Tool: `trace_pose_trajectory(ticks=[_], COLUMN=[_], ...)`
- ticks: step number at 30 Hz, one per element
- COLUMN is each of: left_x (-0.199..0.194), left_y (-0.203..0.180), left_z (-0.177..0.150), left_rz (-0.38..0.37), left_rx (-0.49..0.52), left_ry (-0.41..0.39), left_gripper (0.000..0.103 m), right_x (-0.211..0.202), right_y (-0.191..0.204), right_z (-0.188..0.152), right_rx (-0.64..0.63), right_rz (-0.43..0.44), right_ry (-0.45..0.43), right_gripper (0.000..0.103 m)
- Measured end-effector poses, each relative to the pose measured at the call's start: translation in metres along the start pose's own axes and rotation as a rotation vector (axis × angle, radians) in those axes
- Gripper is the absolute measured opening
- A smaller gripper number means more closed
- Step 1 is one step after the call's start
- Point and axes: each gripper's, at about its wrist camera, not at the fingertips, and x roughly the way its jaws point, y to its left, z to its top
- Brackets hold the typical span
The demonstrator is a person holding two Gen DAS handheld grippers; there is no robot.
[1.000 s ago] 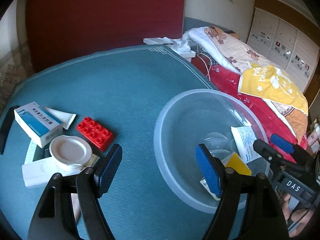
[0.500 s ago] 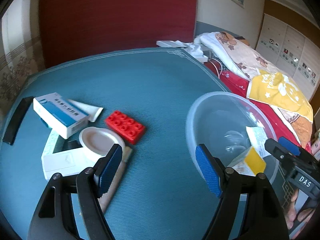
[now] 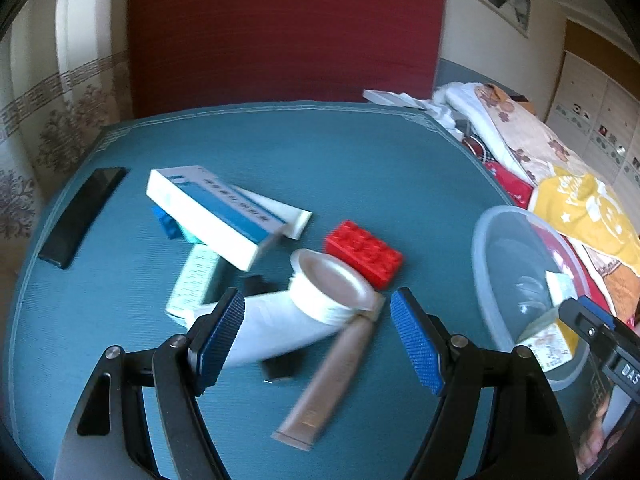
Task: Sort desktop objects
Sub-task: 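Withdraw both open tools from the bowl back toward the table items, then grasp the beige cosmetic tube with right tool while left tool grasps the blue-dotted white box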
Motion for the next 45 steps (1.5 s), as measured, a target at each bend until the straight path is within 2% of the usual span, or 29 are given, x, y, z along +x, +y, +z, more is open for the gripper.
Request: trace_pose_trajectory(ticks=[13,23,29,35,45], left_x=[0.005,0.013,0.006,0.006,0.019], left_y=[0.047,0.059,0.078,0.099,0.109], left_z=[-0.004,-0.009,-0.01,-0.008,0.0], left_rz=[0.025,-0.008,0.004,0.029,0.032], left_rx=[0.006,0.032,-0.004,-0.042,-0.062], left_ry=[0.009,0.032,0.021,0.017,0.021], left_gripper=[0.079,0.079,0.079,0.079,0.079], right_x=[0.013,0.028,0.047,0.071,0.103], right_y=[0.073,0.123,0.148,0.172,0.175], right_z=[-0.006,-0.015,-0.018,-0.022,-0.022], right_rx=[-0.115,-0.187,-0.205,-0.24,-0.228], right_rz=[0.086,0.13,0.181,0.19,0.139], right_ry=[0.041,0.083,0.134,0.179,0.235], right_gripper=[0.081,0.081,0.081,0.081,0.065])
